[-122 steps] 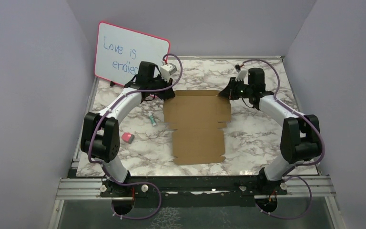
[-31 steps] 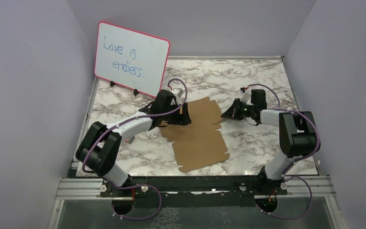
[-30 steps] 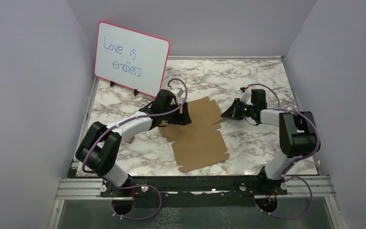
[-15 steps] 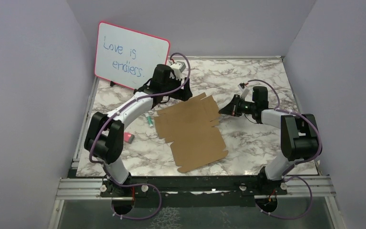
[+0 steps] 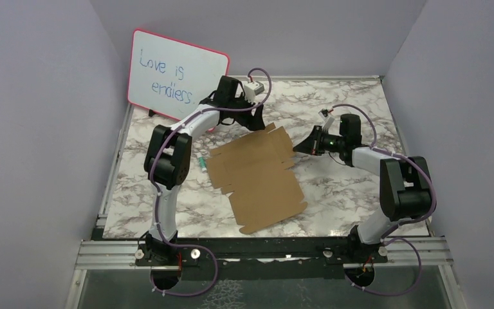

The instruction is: Fold the paper box

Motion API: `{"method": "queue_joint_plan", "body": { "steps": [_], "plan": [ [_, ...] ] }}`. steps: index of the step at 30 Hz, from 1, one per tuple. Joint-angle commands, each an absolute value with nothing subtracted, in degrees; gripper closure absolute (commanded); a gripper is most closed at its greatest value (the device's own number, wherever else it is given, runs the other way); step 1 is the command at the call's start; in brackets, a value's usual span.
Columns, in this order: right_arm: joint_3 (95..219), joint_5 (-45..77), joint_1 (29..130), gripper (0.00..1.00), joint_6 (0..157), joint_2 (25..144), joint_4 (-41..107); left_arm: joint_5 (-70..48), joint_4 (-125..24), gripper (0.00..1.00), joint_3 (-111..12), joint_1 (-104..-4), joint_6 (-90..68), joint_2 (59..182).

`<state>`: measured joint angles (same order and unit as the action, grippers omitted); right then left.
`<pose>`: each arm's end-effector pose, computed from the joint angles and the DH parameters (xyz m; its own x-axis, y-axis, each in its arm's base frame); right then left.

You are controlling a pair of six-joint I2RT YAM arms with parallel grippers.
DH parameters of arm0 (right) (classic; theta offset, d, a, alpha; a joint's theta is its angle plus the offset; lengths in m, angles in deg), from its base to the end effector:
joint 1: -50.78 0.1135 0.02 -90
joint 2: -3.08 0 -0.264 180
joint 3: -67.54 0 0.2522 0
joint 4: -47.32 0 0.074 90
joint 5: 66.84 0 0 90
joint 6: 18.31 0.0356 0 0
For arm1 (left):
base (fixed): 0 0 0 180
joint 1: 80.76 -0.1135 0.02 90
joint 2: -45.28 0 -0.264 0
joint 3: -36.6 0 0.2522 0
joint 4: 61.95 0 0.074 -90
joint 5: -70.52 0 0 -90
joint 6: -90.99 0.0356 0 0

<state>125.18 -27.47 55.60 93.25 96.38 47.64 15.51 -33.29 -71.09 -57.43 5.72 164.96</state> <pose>0.3155 0.0542 0.1742 -0.7866 0.1676 -0.5943 -0.4222 0.5564 0.7156 0.4287 -0.2071 0.2233 -0.5364 0.3049 -0.7869 0.7708 0.5567 -0.3097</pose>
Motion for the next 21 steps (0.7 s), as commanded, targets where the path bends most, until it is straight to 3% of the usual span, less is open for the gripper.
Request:
{"method": "queue_joint_plan", "body": {
  "steps": [1, 7, 11, 21],
  "plan": [
    [126.9, -29.3, 56.2, 0.99, 91.6, 94.2, 48.9, 25.0, -29.3, 0.29, -75.8, -58.0, 10.8, 168.4],
    [126.9, -29.3, 56.5, 0.99, 91.3, 93.8, 48.9, 30.6, -27.4, 0.39, -77.8, -58.9, 12.0, 172.0],
    [126.8, -29.2, 56.8, 0.99, 91.2, 93.6, 49.0, 32.0, -26.7, 0.57, -78.0, -60.0, 11.9, 173.2],
    [126.3, -29.0, 56.9, 0.99, 91.5, 94.7, 49.6, 37.9, -26.7, 0.78, -77.0, -61.0, 11.8, 172.9]
  ]
}}
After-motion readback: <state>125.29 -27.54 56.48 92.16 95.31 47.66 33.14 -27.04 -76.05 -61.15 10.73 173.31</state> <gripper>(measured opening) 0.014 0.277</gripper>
